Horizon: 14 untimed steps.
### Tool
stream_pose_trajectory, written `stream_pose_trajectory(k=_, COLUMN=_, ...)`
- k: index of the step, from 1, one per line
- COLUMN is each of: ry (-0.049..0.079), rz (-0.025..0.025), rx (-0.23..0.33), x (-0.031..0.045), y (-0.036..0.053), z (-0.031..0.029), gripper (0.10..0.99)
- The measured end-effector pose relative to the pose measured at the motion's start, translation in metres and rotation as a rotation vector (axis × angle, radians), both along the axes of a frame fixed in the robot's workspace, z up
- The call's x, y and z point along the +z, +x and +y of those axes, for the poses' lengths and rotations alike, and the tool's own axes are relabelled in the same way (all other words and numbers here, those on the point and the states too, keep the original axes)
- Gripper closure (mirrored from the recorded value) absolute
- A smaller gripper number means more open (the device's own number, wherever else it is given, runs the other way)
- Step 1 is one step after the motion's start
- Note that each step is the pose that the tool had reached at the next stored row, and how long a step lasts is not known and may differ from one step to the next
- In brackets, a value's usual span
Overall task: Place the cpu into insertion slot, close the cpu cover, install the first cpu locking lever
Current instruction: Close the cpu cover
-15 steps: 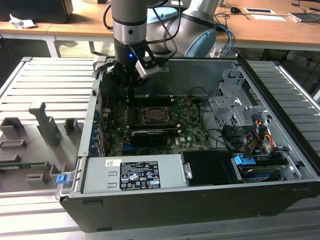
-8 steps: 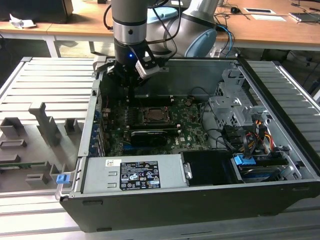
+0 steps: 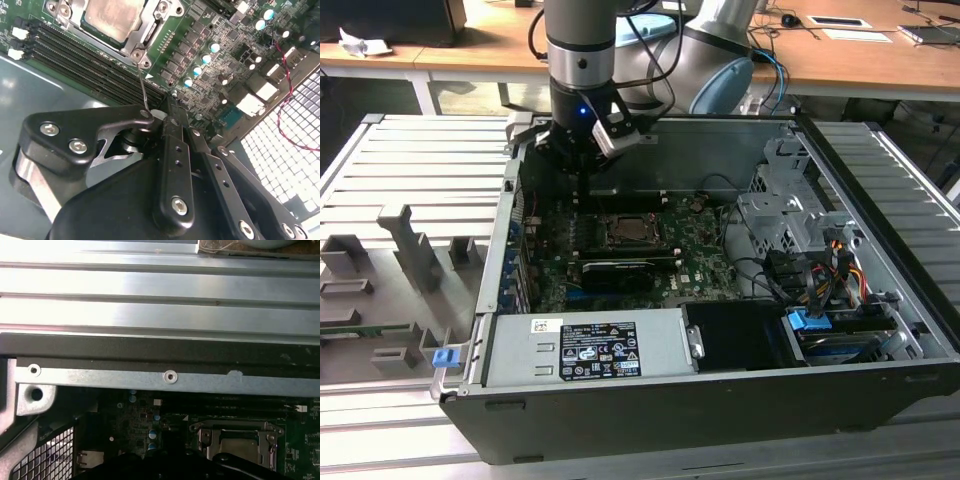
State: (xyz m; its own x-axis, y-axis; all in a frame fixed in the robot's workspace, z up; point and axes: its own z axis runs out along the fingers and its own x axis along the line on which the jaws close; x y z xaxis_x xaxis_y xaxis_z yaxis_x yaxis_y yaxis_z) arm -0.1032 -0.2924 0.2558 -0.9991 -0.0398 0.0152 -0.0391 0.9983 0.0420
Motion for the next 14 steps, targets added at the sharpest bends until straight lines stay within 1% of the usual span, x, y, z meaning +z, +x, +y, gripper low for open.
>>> stream_pose_trajectory(k=9, ry=0.000, rz=0.0001, rx=0.000, x=-0.0001, y=0.0103, z=0.0008, gripper=0.980)
stream_pose_trajectory(k=14, ry=-0.001, rz=0.0001, rx=0.000, x=-0.0003, y=0.0134, z=0.0008, gripper=0.980)
